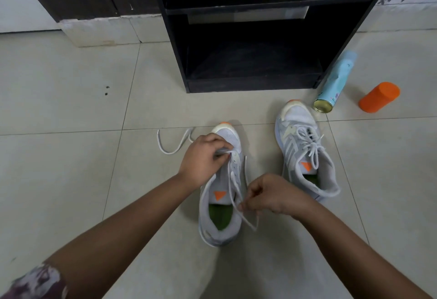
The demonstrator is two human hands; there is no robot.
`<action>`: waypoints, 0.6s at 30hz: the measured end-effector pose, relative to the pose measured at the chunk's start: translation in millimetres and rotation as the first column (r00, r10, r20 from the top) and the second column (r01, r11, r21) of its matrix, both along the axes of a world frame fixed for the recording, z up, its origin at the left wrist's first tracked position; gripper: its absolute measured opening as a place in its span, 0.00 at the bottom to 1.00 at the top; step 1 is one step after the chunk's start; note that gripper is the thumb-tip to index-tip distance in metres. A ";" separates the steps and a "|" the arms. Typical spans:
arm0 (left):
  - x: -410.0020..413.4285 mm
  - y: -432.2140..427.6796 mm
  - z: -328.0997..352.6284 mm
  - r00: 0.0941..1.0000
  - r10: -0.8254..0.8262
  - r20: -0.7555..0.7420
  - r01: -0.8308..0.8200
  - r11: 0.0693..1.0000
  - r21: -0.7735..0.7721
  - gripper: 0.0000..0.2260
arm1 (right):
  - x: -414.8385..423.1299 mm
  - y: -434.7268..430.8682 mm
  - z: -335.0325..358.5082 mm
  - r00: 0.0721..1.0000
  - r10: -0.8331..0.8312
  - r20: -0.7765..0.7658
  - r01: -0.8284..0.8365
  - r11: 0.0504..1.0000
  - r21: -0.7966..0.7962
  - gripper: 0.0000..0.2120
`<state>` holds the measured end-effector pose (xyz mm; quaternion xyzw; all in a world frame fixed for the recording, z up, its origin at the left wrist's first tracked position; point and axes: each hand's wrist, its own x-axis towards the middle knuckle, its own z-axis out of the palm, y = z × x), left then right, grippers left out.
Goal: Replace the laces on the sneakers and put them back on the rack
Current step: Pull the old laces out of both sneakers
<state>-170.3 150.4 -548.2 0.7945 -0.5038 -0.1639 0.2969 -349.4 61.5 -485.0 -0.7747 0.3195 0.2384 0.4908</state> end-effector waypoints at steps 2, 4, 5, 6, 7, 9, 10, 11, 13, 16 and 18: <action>0.5 -1.1 0.8 0.999 -0.030 0.044 0.030 1.000 -0.004 0.10 | -3.7 -6.1 -5.2 0.998 0.009 -0.057 -0.018 0.988 -0.155 0.16; 2.1 -2.7 -0.4 0.990 -0.063 0.126 0.063 0.998 0.009 0.10 | -3.0 -7.7 -6.9 0.999 -0.028 -0.029 0.024 0.989 -0.147 0.20; 2.7 -4.4 0.0 0.981 -0.080 0.174 0.076 0.997 0.031 0.10 | 0.0 -6.8 -6.6 0.997 -0.073 0.024 0.076 0.989 -0.124 0.21; 2.3 -6.0 1.5 0.970 -0.098 0.225 0.088 0.995 0.054 0.09 | 3.9 -3.9 -8.0 0.990 -0.112 0.084 0.123 0.982 -0.145 0.21; 1.4 -7.2 2.8 0.955 -0.119 0.271 0.104 0.992 0.067 0.08 | 7.9 0.2 -10.9 0.982 -0.121 0.143 0.151 0.964 -0.219 0.20; -0.7 -9.0 6.8 0.935 -0.140 0.325 0.114 0.989 0.096 0.07 | 16.0 10.6 -17.4 0.970 -0.086 0.229 0.174 0.900 -0.401 0.16; -1.4 -9.7 8.4 0.935 -0.133 0.330 0.096 0.987 0.128 0.07 | 19.6 15.9 -20.1 0.966 -0.063 0.250 0.179 0.862 -0.473 0.13; -2.0 -9.6 8.1 0.935 -0.122 0.332 0.076 0.986 0.147 0.07 | 22.4 20.3 -23.2 0.967 -0.038 0.252 0.172 0.829 -0.533 0.12; -3.1 -7.7 6.4 0.967 -0.046 0.252 0.011 0.990 0.138 0.06 | 25.7 22.8 -28.1 0.975 -0.014 0.222 0.147 0.791 -0.594 0.09; 3.0 -10.4 2.8 0.902 0.334 -0.275 -0.343 0.939 0.013 0.05 | 22.8 16.0 -31.6 0.981 -0.039 0.192 0.147 0.795 -0.588 0.09; 9.9 -12.0 8.1 0.749 0.392 -0.534 -0.466 0.885 -0.003 0.09 | 20.7 13.3 -33.0 0.980 -0.034 0.196 0.145 0.795 -0.589 0.09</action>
